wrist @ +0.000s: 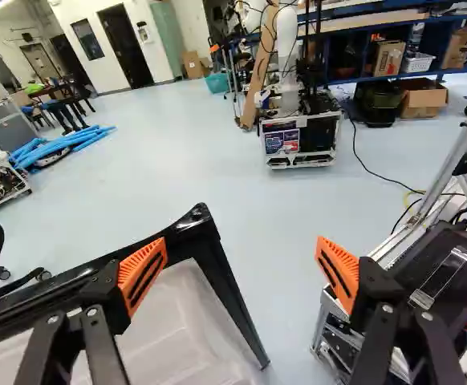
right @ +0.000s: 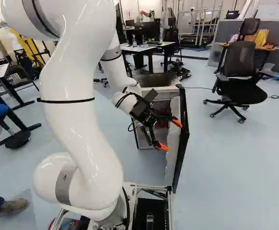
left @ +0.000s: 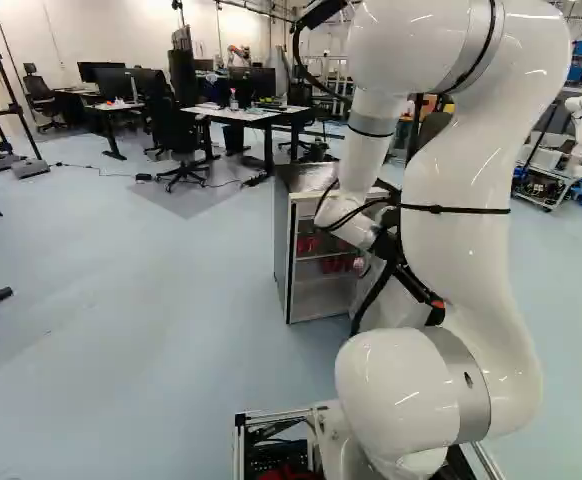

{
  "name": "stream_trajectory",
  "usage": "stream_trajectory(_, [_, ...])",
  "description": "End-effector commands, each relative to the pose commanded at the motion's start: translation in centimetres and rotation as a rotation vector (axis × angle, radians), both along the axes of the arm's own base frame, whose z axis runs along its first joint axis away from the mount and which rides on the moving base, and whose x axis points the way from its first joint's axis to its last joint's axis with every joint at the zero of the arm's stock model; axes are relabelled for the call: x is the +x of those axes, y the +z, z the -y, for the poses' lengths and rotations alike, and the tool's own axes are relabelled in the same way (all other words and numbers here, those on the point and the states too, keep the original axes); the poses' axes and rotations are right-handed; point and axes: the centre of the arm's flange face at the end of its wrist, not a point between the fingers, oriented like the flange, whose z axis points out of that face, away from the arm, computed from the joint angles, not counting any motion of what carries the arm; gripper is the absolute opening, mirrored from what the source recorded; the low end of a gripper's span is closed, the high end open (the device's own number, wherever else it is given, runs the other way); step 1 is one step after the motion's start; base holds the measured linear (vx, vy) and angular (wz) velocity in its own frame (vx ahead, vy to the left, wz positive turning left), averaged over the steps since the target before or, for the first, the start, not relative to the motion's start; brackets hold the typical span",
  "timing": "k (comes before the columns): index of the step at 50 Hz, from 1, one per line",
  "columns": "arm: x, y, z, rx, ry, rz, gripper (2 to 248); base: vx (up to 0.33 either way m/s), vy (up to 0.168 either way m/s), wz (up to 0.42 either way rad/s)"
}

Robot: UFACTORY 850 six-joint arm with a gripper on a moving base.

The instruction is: Grab a drink from the fridge

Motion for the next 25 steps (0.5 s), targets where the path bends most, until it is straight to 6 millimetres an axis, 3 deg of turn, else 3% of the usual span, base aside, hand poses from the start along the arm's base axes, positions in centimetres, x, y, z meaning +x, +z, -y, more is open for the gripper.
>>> stream_trajectory(25, [1.6, 0.2, 4.1, 0.027, -0.105, 0.067, 247, 0.0, 0.0, 0.0])
